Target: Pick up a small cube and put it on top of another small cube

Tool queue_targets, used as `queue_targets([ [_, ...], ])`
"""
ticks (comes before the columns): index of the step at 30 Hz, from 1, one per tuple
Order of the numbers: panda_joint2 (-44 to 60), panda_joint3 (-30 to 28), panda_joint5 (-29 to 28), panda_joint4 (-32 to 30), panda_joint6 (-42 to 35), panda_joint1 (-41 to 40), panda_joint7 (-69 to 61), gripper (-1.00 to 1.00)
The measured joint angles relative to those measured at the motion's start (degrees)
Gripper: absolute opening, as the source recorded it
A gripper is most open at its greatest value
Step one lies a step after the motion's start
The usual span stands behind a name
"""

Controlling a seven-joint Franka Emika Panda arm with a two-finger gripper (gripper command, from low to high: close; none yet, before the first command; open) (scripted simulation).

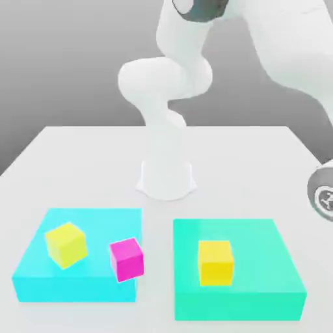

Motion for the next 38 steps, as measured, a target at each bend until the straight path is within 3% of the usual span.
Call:
queue_targets([
  [5,0.61,-0.13,0.01,0.15,0.42,0.12,-0.03,-1.0],
  [10,-7.15,1.1,2.05,-2.12,-5.03,-1.23,-1.1,-1.0],
  [20,-28.27,-7.95,10.09,-19.62,-7.97,-12.54,5.41,-1.0],
  [29,-47.04,-15.15,9.18,-35.89,-10.39,-25.17,17.31,-1.0],
  [34,-42.73,-16.34,9.7,-40.01,-1.97,-26.75,18.73,-1.0],
  [35,-41.26,-16.42,9.98,-40.36,-0.17,-26.68,18.55,1.0],
  [38,-41.26,-16.42,9.98,-40.36,-0.17,-26.68,18.55,1.0],
])
